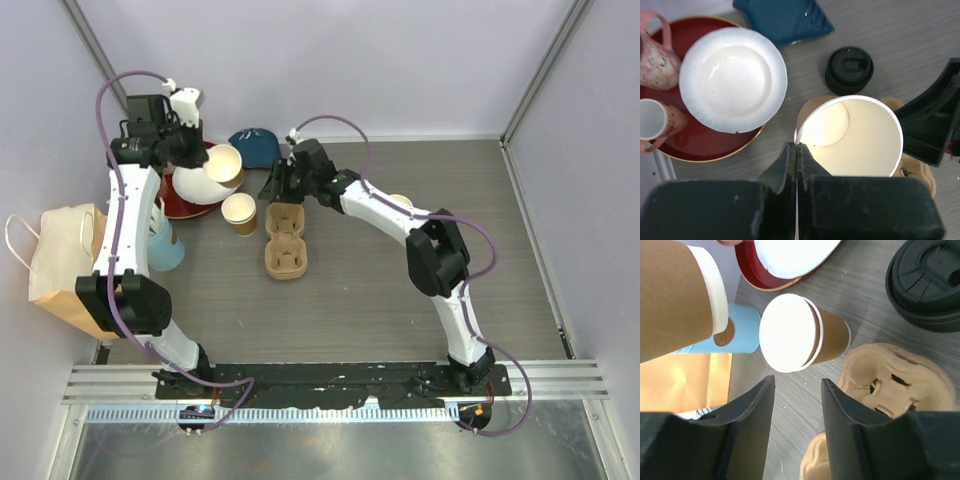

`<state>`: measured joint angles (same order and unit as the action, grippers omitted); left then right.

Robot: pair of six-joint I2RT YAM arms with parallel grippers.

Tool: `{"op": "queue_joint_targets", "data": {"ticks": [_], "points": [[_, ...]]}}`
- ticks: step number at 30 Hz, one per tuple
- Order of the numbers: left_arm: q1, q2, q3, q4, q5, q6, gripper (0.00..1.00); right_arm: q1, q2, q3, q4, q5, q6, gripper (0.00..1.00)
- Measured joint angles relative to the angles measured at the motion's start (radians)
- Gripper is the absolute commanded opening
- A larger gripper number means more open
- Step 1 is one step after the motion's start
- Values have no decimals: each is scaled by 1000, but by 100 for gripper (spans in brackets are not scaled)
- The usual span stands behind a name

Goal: Pack the takeout coffee

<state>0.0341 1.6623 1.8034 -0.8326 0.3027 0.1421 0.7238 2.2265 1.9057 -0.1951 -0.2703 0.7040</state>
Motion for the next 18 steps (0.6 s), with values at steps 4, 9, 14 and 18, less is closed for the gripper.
{"op": "queue_joint_targets", "data": {"ticks": [4, 9, 14, 18], "points": [[-25, -70, 31, -11, -26, 13, 0, 1, -130, 0, -93, 100, -103, 67], [-170, -120, 31, -53, -102, 77, 0, 8, -332, 18, -216, 302, -252, 71], [-270, -111, 31, -111, -127, 103, 0, 38, -451, 46, -255, 388, -354, 69], [-313, -101, 35, -135, -139, 105, 0, 66, -446, 66, -278, 379, -391, 65]]}}
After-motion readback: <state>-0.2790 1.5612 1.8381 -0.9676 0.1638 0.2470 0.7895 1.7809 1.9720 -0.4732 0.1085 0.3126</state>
